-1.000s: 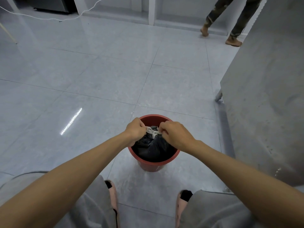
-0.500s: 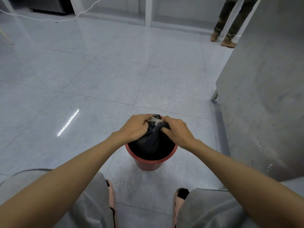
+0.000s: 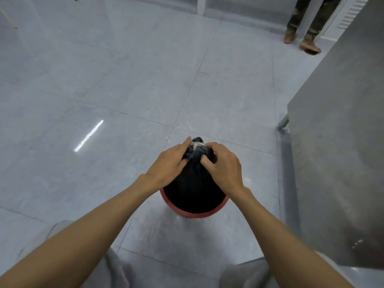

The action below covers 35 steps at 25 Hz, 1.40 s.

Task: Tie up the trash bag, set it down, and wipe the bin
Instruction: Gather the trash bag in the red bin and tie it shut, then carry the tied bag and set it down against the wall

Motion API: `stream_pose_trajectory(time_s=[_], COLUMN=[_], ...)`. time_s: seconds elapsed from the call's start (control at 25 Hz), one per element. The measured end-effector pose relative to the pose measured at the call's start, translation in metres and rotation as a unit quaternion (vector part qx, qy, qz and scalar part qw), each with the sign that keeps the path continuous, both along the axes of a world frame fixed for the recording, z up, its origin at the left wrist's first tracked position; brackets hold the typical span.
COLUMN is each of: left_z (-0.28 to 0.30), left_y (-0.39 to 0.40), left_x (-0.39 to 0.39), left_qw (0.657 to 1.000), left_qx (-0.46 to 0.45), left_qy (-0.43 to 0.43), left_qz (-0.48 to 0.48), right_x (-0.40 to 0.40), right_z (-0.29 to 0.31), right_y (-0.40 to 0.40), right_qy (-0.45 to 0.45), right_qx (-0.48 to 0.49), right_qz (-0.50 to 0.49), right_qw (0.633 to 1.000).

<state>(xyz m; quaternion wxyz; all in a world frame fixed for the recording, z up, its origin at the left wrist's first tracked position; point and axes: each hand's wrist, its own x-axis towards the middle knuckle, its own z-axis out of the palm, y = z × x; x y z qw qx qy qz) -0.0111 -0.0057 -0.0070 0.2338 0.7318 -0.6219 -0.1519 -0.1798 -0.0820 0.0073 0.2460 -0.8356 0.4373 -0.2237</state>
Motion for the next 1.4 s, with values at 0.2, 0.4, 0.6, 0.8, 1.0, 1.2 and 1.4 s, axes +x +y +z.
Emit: stream_pose_trajectory(time_s=[0.2, 0.4, 0.6, 0.8, 1.0, 1.2, 1.4], left_z=[0.057, 0.201, 0.41, 0.589, 0.668, 0.689, 0.705], left_y=[-0.001, 0.015, 0.067, 0.155, 0.254, 0.353, 0.426], left_x=[0.013, 0.046, 0.115, 0.237, 0.373, 0.524, 0.68], left_qw=[0.999, 0.997, 0.993, 0.991, 0.977, 0.953, 0.924], left_qx=[0.023, 0.032, 0.029, 0.013, 0.004, 0.013, 0.021], left_qy=[0.042, 0.067, 0.078, 0.024, -0.001, -0.041, -0.066], left_qz=[0.004, 0.024, 0.08, 0.129, 0.213, 0.299, 0.376], right_x=[0.018, 0.056, 0.13, 0.258, 0.421, 0.603, 0.794], right_z=[0.053, 0.198, 0.406, 0.581, 0.659, 0.675, 0.686], right_y=[0.0, 0.006, 0.04, 0.102, 0.17, 0.241, 0.299], right_qy=[-0.004, 0.003, 0.01, 0.026, 0.025, 0.021, -0.004], right_qx=[-0.005, 0.005, -0.011, -0.037, -0.023, -0.028, -0.003], right_qz=[-0.03, -0.004, 0.059, 0.145, 0.256, 0.362, 0.442], right_qw=[1.0, 1.0, 0.998, 0.988, 0.966, 0.932, 0.897])
